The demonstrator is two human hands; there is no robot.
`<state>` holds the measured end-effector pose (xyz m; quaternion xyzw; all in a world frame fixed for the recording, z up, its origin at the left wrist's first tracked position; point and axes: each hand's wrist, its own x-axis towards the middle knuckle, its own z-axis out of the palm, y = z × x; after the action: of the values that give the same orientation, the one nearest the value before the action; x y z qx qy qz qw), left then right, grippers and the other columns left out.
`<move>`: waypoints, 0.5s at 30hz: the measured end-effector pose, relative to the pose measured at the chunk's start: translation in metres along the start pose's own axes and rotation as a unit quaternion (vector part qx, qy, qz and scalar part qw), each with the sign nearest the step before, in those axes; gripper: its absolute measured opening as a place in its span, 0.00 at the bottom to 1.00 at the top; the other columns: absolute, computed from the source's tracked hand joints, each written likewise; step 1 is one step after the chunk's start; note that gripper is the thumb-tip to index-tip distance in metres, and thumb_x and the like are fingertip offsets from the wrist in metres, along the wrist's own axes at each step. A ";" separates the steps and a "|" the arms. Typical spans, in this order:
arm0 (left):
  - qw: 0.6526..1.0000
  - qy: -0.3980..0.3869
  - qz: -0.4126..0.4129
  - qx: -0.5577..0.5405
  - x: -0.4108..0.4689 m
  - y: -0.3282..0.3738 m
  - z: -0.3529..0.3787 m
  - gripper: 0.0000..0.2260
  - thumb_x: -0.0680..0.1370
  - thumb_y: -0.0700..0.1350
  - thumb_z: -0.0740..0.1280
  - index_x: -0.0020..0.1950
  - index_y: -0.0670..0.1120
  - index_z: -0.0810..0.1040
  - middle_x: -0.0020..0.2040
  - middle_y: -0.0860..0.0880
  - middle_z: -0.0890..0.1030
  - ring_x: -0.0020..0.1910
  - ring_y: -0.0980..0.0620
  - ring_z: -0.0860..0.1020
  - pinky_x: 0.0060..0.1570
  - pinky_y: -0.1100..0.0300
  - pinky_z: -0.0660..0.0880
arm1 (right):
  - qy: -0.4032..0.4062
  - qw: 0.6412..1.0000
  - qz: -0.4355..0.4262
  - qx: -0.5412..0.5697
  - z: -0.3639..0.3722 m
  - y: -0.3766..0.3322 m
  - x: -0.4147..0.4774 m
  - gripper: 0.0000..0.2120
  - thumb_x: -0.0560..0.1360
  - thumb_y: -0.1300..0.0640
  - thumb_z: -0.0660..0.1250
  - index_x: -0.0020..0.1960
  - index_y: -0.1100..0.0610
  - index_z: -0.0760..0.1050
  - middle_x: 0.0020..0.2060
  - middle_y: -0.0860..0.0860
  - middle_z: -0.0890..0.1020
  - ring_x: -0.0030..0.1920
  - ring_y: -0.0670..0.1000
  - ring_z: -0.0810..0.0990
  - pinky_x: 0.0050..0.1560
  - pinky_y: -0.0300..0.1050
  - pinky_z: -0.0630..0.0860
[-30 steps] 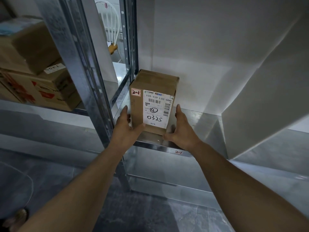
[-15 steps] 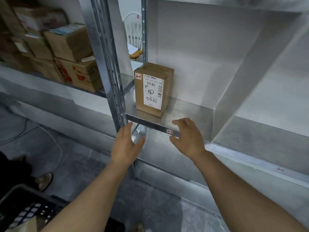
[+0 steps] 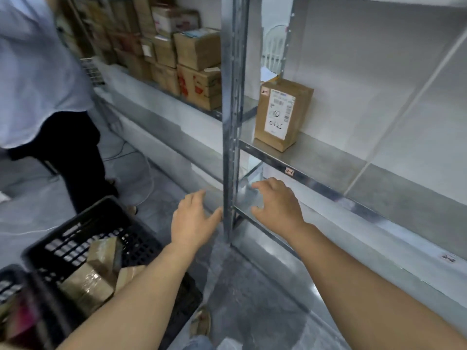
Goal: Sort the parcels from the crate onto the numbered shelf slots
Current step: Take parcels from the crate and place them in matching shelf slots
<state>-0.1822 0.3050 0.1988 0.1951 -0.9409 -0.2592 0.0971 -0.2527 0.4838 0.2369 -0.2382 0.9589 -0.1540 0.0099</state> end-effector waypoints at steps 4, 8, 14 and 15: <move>0.999 0.021 -0.036 0.020 -0.022 -0.027 -0.018 0.30 0.77 0.60 0.63 0.74 0.48 0.62 0.71 0.48 0.68 0.69 0.46 0.66 0.66 0.51 0.64 | -0.011 0.998 -0.060 0.002 0.007 -0.034 0.001 0.26 0.74 0.49 0.67 0.70 0.52 0.67 0.64 0.52 0.71 0.66 0.56 0.67 0.67 0.50 0.64; 0.996 0.037 -0.068 0.032 -0.037 -0.052 -0.033 0.30 0.77 0.60 0.63 0.75 0.49 0.61 0.71 0.48 0.67 0.70 0.47 0.65 0.66 0.51 0.64 | -0.029 0.994 -0.101 0.000 0.015 -0.068 0.003 0.27 0.75 0.49 0.66 0.71 0.52 0.65 0.65 0.51 0.70 0.67 0.55 0.66 0.67 0.49 0.62; 0.990 0.040 -0.133 0.013 -0.067 -0.106 -0.055 0.30 0.77 0.59 0.63 0.75 0.48 0.61 0.72 0.47 0.66 0.70 0.46 0.65 0.67 0.49 0.65 | -0.057 0.985 -0.164 -0.007 0.042 -0.130 0.006 0.26 0.76 0.50 0.65 0.72 0.51 0.65 0.64 0.49 0.70 0.67 0.52 0.66 0.67 0.46 0.60; 0.988 0.042 -0.147 0.012 -0.074 -0.118 -0.060 0.30 0.77 0.59 0.63 0.75 0.48 0.61 0.72 0.48 0.67 0.70 0.47 0.65 0.67 0.49 0.65 | -0.064 0.982 -0.175 -0.005 0.048 -0.143 0.006 0.26 0.76 0.50 0.65 0.72 0.51 0.65 0.64 0.49 0.70 0.67 0.52 0.66 0.68 0.46 0.60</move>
<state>-0.0611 0.2155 0.1815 0.3431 -0.9000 -0.2512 0.0953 -0.1883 0.3468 0.2346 -0.4122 0.9003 -0.1333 0.0431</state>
